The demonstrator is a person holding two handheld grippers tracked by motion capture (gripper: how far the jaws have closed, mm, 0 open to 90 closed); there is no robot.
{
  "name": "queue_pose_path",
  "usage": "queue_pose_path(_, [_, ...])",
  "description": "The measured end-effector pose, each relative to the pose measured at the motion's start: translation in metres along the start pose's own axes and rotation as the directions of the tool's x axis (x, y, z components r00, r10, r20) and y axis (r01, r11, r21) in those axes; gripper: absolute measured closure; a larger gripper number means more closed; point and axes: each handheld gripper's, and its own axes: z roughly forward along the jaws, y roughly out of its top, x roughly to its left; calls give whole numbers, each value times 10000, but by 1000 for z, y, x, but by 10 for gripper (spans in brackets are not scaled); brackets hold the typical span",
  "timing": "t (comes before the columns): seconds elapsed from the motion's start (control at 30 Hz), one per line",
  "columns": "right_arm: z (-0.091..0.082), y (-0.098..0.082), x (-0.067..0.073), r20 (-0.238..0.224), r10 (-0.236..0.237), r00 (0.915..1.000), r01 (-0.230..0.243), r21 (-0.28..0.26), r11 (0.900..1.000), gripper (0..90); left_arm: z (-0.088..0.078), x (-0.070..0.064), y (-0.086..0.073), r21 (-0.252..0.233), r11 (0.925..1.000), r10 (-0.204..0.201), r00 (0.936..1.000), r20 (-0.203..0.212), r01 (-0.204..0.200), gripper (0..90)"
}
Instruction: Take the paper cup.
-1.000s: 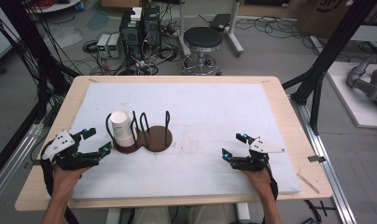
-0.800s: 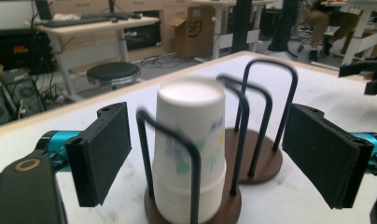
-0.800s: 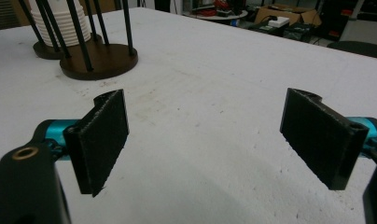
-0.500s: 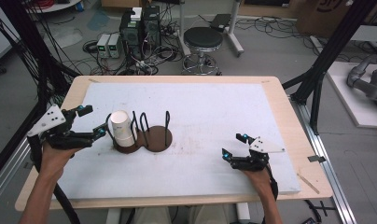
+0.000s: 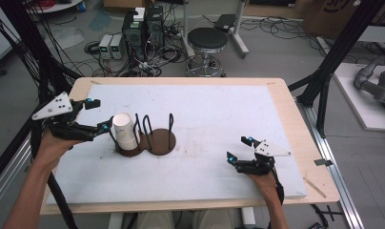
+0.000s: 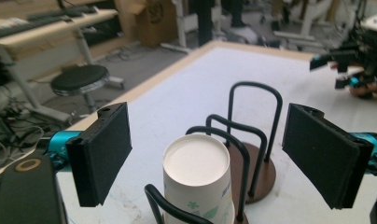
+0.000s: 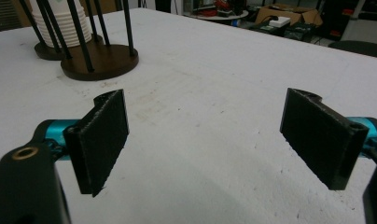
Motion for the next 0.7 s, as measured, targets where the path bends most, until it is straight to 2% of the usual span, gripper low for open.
queue_pose_path(0.07, [0,0,1,24,-34,10000,34,-9,10000,157,7,6,5,637,9978,158,9989,438,-186,156])
queue_pose_path(0.13, [0,0,1,30,-50,10000,50,-13,10000,157,12,9,9,979,9945,287,9967,760,-361,156])
queue_pose_path(0.27, [-1,0,1,39,-79,10000,79,-54,10000,157,21,16,16,1431,9866,585,9881,1422,-790,156])
queue_pose_path(0.37, [-1,0,1,38,-78,10000,79,-61,10000,157,26,19,20,1672,9813,640,9813,1817,-949,157])
queue_pose_path(0.43, [-1,-1,1,38,-36,10000,36,-60,10000,157,30,23,23,1965,9726,835,9757,2025,-1241,159])
queue_pose_path(0.53, [-1,-1,1,32,-23,10000,23,-55,10000,157,33,27,27,2093,9694,798,9709,2258,-1283,159])
queue_pose_path(0.6, [-1,0,1,46,-54,10000,55,-71,10000,157,37,30,30,2408,9592,875,9657,2446,-1479,160])
queue_pose_path(0.63, [-1,0,1,46,-54,10000,55,-71,10000,157,37,30,30,2408,9592,875,9657,2446,-1479,160])
queue_pose_path(0.67, [-1,-1,1,32,5,10000,-5,-67,10000,157,40,32,33,2649,9492,981,9596,2637,-1698,160])
queue_pose_path(0.7, [-1,-1,1,42,-21,10000,21,-83,10000,157,42,33,34,2712,9464,988,9564,2748,-1757,160])
